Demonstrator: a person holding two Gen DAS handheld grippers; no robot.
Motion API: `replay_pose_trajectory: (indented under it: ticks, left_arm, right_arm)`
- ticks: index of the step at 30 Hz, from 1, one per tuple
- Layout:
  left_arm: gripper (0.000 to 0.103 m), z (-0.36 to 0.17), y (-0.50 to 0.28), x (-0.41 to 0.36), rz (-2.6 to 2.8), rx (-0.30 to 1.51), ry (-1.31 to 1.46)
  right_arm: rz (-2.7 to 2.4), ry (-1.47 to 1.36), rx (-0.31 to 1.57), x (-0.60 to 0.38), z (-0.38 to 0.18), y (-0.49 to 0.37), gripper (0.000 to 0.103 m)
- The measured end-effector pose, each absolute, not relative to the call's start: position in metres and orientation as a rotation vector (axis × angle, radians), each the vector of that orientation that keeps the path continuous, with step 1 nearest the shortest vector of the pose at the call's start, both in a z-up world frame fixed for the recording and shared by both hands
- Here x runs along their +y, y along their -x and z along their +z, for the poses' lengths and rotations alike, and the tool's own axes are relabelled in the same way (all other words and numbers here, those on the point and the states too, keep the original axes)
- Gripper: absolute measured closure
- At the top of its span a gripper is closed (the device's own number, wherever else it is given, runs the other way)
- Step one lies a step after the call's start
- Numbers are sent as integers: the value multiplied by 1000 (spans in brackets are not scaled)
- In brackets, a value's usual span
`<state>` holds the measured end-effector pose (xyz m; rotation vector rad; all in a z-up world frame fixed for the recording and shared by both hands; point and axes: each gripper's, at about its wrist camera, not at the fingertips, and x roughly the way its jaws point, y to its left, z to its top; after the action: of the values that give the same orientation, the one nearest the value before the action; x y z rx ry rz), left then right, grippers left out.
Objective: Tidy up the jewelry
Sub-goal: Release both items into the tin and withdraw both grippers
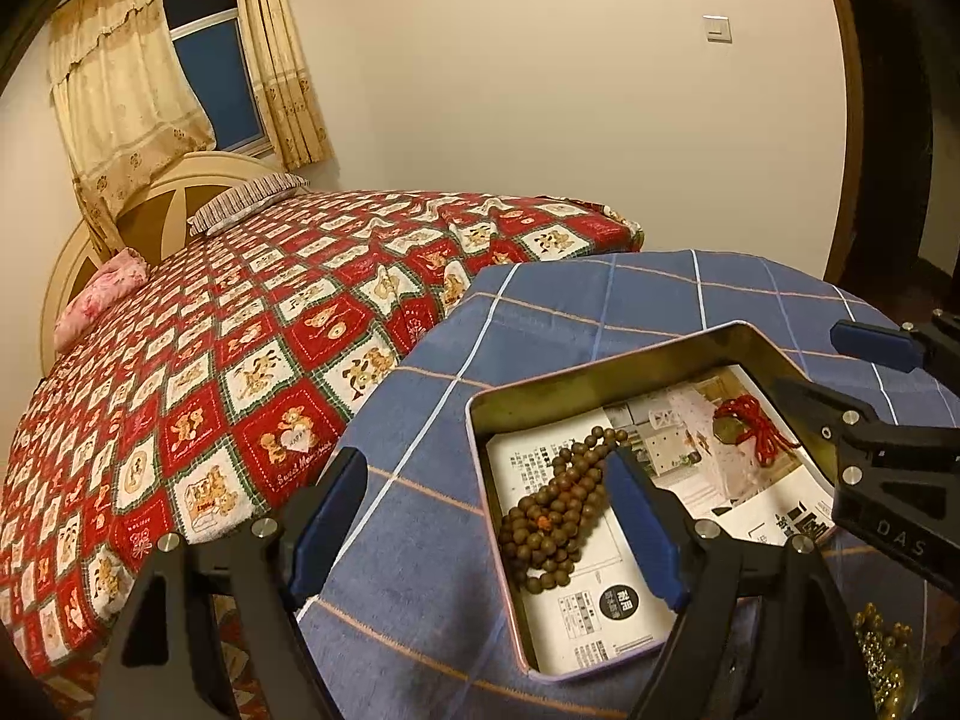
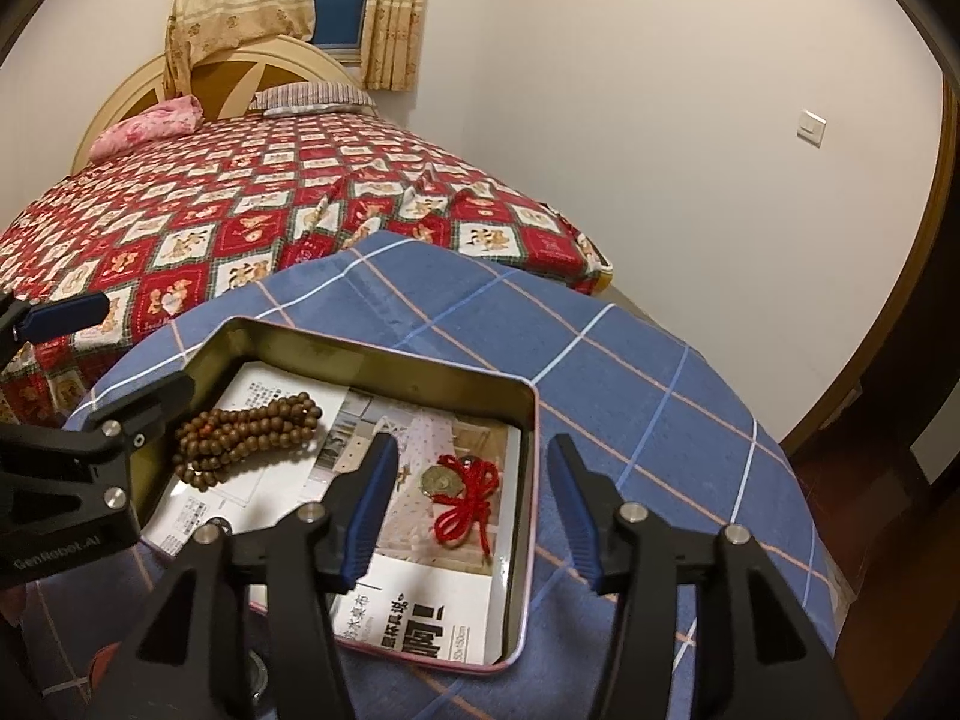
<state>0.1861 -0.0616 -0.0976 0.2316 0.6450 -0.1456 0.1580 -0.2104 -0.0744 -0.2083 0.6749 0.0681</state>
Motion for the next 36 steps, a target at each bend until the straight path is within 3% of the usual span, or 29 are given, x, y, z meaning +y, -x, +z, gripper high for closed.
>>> replay_pose_trajectory:
  ticks: [14, 36]
  left_arm:
    - [22, -100, -158, -59, -156, 674, -223]
    - [22, -127, -59, -39, -209, 755, -191]
  right_arm:
    - [54, 204, 678, -211, -70, -137, 49]
    - [26, 127, 728, -236, -100, -18, 47]
